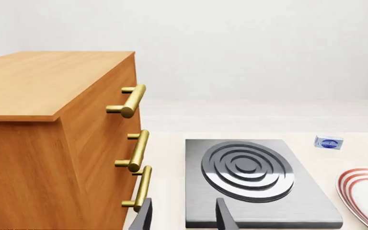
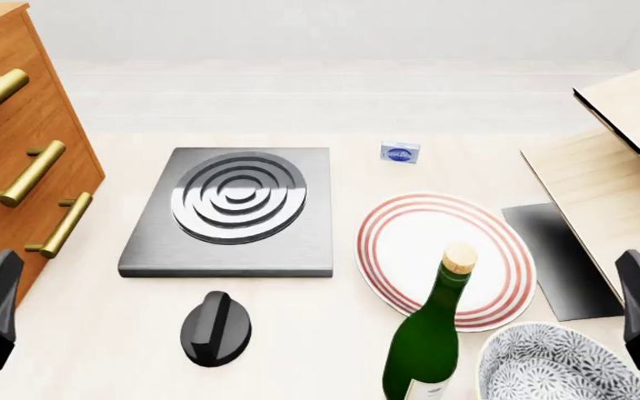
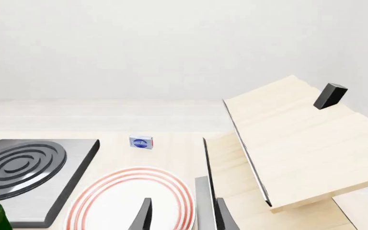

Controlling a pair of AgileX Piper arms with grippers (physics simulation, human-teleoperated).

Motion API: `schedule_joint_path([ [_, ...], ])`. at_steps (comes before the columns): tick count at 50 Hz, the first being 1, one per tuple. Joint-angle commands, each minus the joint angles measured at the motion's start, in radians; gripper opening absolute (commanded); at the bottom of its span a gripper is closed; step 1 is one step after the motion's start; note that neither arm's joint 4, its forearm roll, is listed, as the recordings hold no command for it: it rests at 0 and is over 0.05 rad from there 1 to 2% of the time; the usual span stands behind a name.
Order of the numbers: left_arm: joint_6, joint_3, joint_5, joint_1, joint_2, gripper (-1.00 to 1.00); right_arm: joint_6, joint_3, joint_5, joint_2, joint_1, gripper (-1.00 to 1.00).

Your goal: Turn on the stove.

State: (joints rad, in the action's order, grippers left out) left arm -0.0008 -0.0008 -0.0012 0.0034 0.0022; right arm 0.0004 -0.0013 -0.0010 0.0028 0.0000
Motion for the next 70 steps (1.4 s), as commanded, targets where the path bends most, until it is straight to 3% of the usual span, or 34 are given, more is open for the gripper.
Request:
schedule_joint_path([
  [1, 0.004, -0.003, -0.004, 0.013, 0.003, 1.0, 0.006, -0.004, 0.0, 0.007, -0.001, 1.0],
  [8, 0.026, -0.001, -0.006, 0.001, 0.013, 1.0, 0.0, -0.002, -0.008, 0.012, 0.0, 1.0],
  [11, 0.068, -0.017, 0.001, -0.024, 0.021, 1.0, 0.003, -0.002, -0.009, 0.014, 0.0, 1.0],
  [14, 0.008, -0.035, -0.041, -0.036, 0.14, 1.0, 0.001, -0.004, -0.005, 0.011, 0.0, 1.0],
  [15, 0.063, -0.067, 0.001, -0.037, 0.131, 1.0, 0.006, -0.004, -0.005, 0.012, 0.0, 1.0],
  [17, 0.048, -0.089, 0.014, -0.039, 0.167, 1.0, 0.002, -0.004, -0.006, 0.011, 0.0, 1.0],
  [19, 0.093, -0.096, 0.007, -0.015, 0.208, 1.0, 0.003, -0.005, -0.004, 0.011, 0.0, 1.0],
  [21, 0.057, -0.117, -0.004, -0.033, 0.291, 1.0, 0.004, -0.003, -0.01, 0.016, 0.0, 1.0],
  [22, 0.096, -0.128, 0.013, -0.024, 0.277, 1.0, 0.001, -0.005, -0.002, 0.009, 0.0, 1.0],
  [26, 0.099, -0.158, 0.044, -0.037, 0.299, 1.0, 0.005, -0.003, -0.008, 0.014, 0.0, 1.0],
  [35, 0.129, -0.211, 0.063, -0.138, 0.445, 1.0, 0.002, -0.004, -0.009, 0.015, 0.0, 1.0],
  [38, 0.099, -0.222, 0.045, -0.175, 0.522, 1.0, 0.005, -0.005, -0.006, 0.014, 0.0, 1.0],
  [40, 0.139, -0.229, 0.057, -0.176, 0.503, 1.0, 0.003, -0.005, -0.005, 0.012, 0.0, 1.0],
  [41, 0.112, -0.24, 0.053, -0.2, 0.563, 1.0, 0.002, -0.005, -0.006, 0.013, 0.0, 1.0],
  [48, 0.118, -0.301, 0.093, -0.261, 0.66, 1.0, 0.002, -0.003, -0.012, 0.017, 0.0, 1.0],
  [58, 0.092, -0.349, 0.121, -0.274, 0.762, 1.0, 0.004, -0.003, -0.013, 0.018, 0.0, 1.0],
  [70, 0.099, -0.352, 0.062, -0.285, 0.912, 1.0, 0.004, -0.007, 0.0, 0.009, 0.0, 1.0],
])
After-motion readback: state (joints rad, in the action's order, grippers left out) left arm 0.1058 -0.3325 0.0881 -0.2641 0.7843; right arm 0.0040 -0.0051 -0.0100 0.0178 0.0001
